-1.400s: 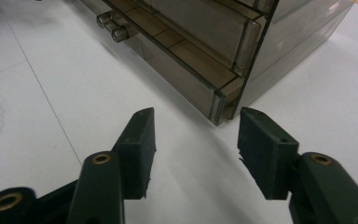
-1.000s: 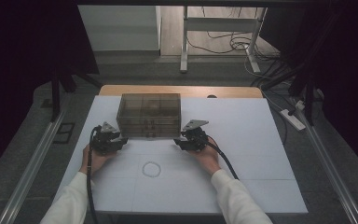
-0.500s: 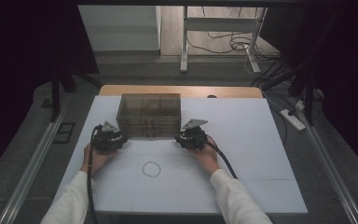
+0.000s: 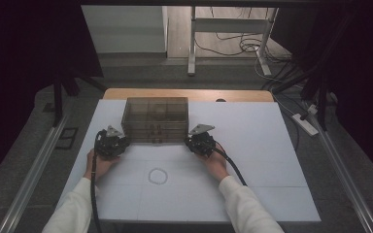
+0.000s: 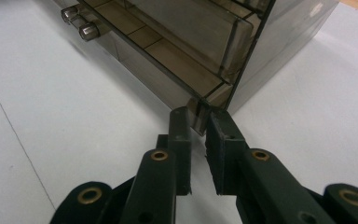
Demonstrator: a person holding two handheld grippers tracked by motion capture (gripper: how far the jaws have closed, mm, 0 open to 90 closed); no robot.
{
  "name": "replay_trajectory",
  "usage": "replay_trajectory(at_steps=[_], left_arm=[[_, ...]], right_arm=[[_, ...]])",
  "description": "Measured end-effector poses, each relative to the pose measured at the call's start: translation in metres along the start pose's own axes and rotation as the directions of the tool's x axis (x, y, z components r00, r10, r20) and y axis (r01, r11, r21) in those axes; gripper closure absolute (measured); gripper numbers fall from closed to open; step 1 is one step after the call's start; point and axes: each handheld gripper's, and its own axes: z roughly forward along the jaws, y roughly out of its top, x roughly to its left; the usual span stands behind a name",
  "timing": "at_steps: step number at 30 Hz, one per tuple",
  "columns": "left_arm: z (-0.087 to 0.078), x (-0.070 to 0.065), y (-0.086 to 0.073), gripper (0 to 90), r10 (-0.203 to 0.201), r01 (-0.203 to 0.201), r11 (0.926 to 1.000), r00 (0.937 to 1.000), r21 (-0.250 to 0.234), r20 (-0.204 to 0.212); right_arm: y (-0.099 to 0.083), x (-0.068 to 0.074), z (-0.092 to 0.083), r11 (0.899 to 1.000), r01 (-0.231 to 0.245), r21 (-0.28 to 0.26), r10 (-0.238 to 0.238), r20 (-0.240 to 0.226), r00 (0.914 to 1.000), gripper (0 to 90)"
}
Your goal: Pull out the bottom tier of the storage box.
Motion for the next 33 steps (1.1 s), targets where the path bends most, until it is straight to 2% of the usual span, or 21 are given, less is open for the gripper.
replay_trajectory(at_steps=[33], left_arm=[[-0.0083,-0.0043,-0.0037,76.1,0.017,-0.017,0.9997,0.9998,0.017,0.003]], right_arm=[[-0.0012,0.0065,-0.0054,1.0,0.006,0.023,-0.006,-0.006,1.0,80.3]])
